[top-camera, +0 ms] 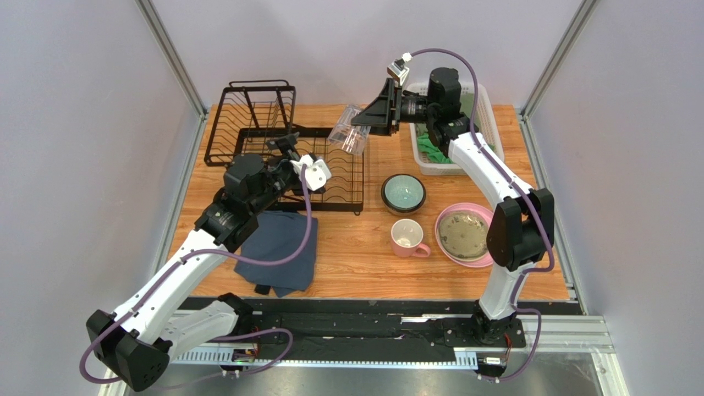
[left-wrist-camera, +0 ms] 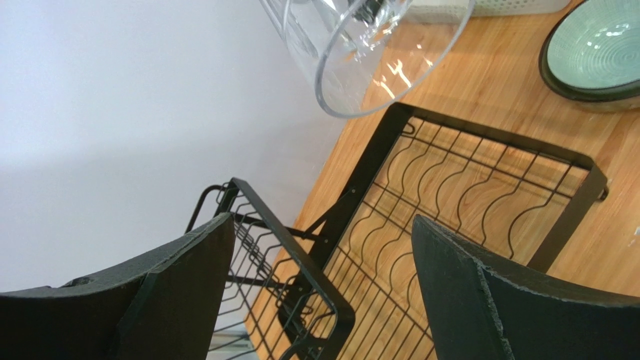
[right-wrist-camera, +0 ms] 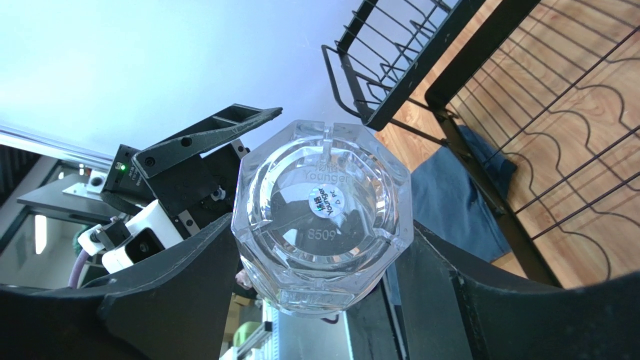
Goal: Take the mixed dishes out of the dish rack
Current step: Pick up the cup from the dish rack.
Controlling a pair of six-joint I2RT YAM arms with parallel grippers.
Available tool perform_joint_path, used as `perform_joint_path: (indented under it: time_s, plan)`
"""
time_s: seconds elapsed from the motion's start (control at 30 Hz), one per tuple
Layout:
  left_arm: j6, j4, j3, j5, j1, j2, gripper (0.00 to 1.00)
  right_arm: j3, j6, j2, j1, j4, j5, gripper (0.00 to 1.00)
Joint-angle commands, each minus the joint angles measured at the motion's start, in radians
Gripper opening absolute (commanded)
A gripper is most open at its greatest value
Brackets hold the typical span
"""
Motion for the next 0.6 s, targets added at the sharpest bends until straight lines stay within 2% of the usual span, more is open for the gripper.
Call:
perform_joint_path:
  time_s: [0.0,0.57]
  plan:
    - [-0.072,0.09,0.034,0.036,-0.01,0.01,0.93,-0.027,0.107,-0.048,0.008,0.131,-0.029,0.0]
    - [-0.27,0.101,0.1,0.12,-0.031,0.048,0.77,-0.108,0.287,-0.025,0.074,0.366,-0.013,0.0]
